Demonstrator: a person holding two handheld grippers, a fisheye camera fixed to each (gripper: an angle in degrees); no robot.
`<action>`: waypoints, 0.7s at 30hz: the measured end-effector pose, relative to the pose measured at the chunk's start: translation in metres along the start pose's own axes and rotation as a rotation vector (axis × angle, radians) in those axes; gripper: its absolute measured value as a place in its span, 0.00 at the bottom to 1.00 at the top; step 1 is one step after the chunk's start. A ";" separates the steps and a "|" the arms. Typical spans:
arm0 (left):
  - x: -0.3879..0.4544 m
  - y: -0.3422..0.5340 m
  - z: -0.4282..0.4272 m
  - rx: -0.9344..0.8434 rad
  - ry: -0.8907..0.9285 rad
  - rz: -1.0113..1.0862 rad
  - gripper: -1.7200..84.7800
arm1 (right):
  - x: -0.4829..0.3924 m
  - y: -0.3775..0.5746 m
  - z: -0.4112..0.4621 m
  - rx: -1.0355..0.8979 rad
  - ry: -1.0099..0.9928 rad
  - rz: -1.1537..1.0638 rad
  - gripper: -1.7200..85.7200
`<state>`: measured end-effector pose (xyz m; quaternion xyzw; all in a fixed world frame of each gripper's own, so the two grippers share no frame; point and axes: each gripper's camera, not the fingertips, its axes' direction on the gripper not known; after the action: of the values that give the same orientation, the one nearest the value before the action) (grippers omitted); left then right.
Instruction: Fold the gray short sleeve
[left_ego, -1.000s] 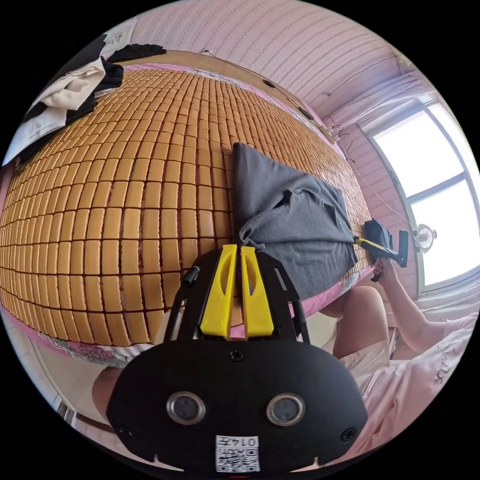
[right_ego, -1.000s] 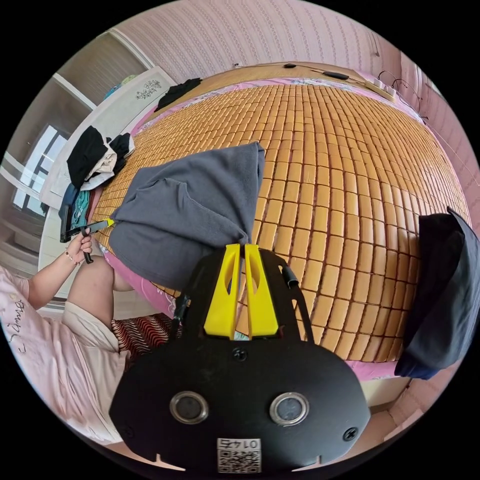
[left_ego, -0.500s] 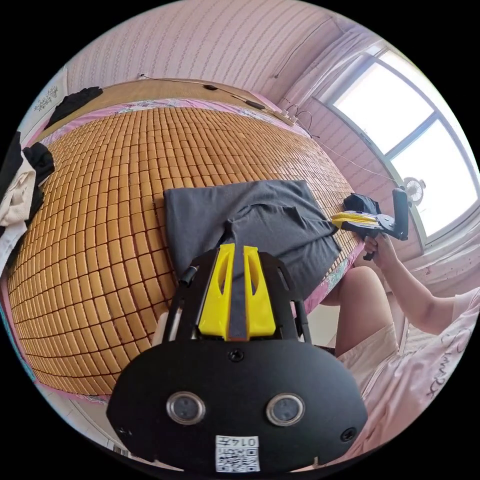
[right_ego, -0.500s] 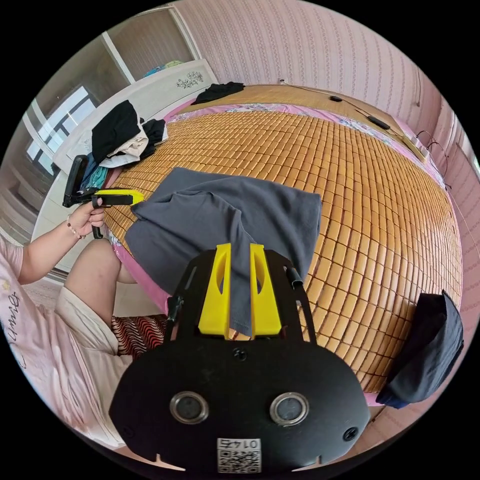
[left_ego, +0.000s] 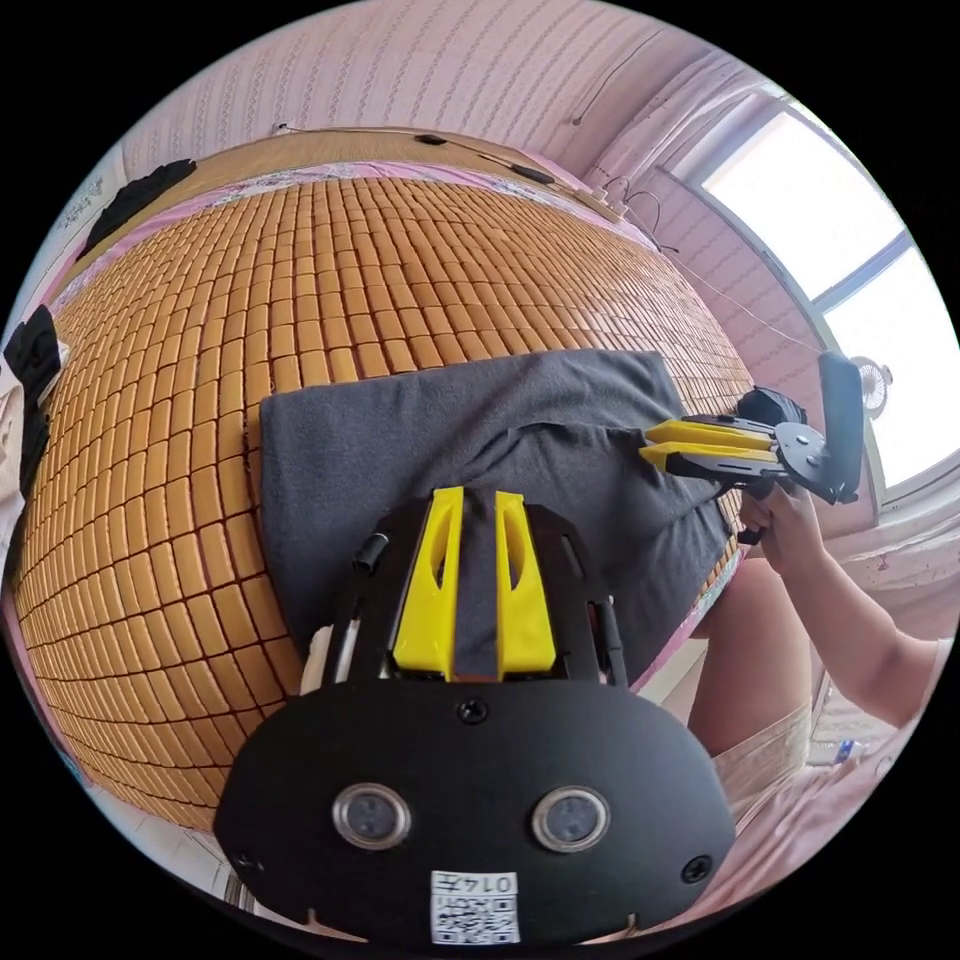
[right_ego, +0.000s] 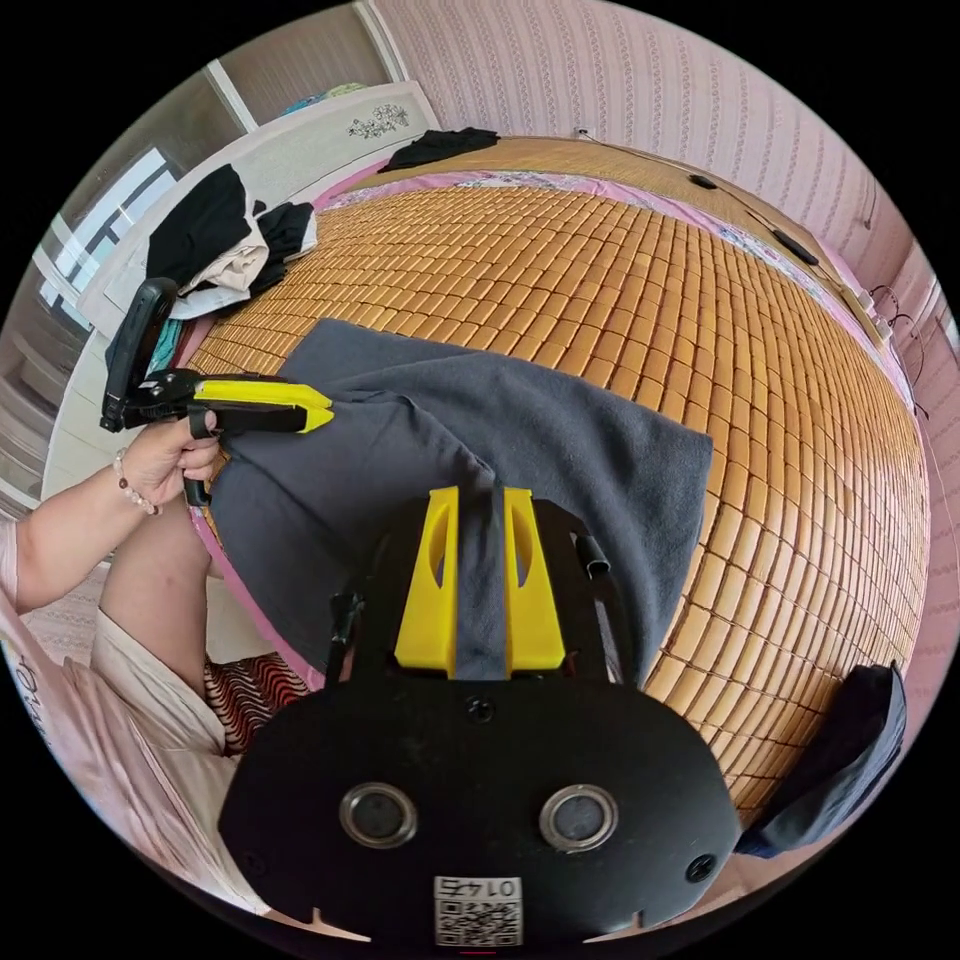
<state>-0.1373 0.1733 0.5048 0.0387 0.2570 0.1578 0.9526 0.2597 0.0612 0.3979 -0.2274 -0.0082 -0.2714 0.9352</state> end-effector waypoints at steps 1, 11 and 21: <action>0.006 -0.002 -0.003 0.014 -0.017 0.026 0.03 | 0.000 -0.001 0.002 -0.008 -0.007 -0.003 0.06; 0.050 0.068 -0.066 0.040 0.171 0.169 0.01 | -0.051 0.063 -0.080 0.076 -0.117 -0.314 0.02; 0.111 0.132 -0.079 -0.007 0.083 0.191 0.03 | -0.085 0.076 -0.081 -0.022 -0.153 -0.256 0.06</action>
<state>-0.1233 0.3331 0.4043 0.0534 0.2907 0.2504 0.9219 0.2173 0.1264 0.2809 -0.2550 -0.1054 -0.3701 0.8871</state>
